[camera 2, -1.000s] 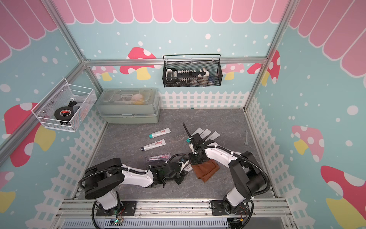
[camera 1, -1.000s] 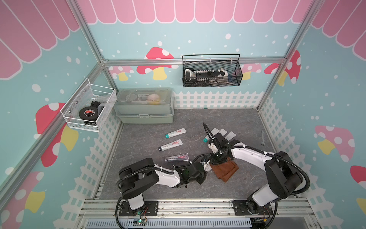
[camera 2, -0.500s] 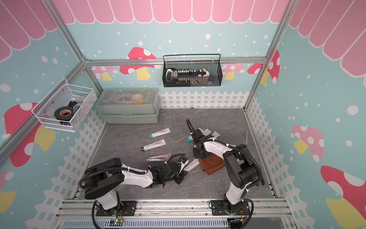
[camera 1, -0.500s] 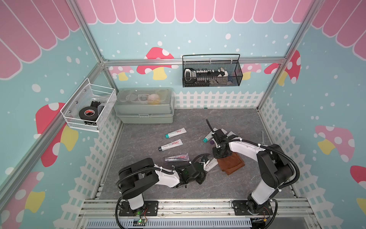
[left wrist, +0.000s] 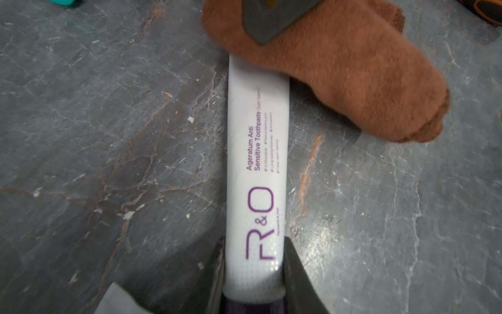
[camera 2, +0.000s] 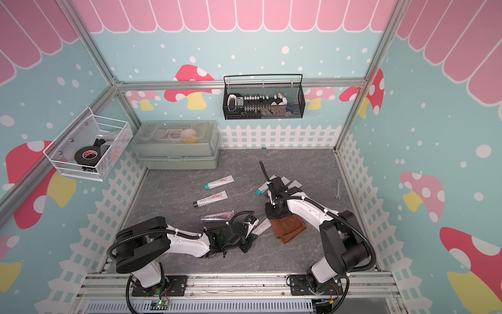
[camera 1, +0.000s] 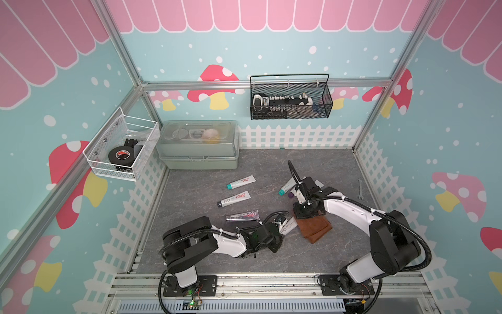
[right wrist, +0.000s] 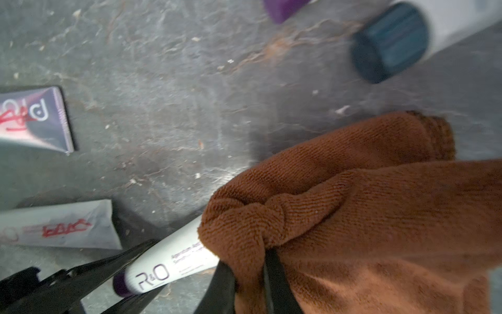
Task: Wipe the surface of the toothpaste tube
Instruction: Wipe the dirt from the toothpaste tube.
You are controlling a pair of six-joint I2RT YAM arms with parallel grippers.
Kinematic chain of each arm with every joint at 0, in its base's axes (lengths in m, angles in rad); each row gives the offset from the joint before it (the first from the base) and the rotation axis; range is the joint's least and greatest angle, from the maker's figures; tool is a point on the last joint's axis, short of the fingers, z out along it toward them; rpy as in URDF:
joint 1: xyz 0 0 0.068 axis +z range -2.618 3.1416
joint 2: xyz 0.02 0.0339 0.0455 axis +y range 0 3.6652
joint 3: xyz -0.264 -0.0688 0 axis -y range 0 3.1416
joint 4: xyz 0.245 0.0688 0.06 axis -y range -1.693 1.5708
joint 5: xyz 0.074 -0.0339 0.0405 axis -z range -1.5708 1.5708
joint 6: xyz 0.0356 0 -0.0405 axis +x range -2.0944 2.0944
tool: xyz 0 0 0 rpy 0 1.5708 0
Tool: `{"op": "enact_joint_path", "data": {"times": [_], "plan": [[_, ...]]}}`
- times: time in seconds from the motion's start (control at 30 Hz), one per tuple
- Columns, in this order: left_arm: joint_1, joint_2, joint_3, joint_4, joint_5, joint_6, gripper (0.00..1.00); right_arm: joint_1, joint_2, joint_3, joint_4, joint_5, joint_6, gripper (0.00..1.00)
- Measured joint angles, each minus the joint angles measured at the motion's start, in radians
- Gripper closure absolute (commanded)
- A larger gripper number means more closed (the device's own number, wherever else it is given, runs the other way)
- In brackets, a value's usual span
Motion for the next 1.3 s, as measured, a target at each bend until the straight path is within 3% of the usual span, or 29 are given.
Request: {"op": "enact_joint_path", "data": {"times": [0.2,0.47,0.83,1.03,1.3], "plan": [[0.000,0.000,0.000,-0.002,-0.003,-0.002,0.82,0.041,0.096,0.024,0.021,-0.013,-0.002,0.87],[0.000,0.000,0.000,-0.002,-0.003,-0.008,0.82,0.052,0.139,0.051,0.039,0.146,0.000,0.87],[0.000,0.000,0.000,-0.001,-0.003,-0.008,0.82,-0.061,0.095,-0.007,0.056,0.243,0.000,0.87],[0.000,0.000,0.000,-0.001,-0.003,-0.007,0.82,-0.076,-0.006,-0.058,0.020,0.123,-0.002,0.86],[0.000,0.000,0.002,-0.004,-0.003,-0.007,0.82,0.012,-0.034,-0.063,0.038,-0.082,0.000,0.86]]}}
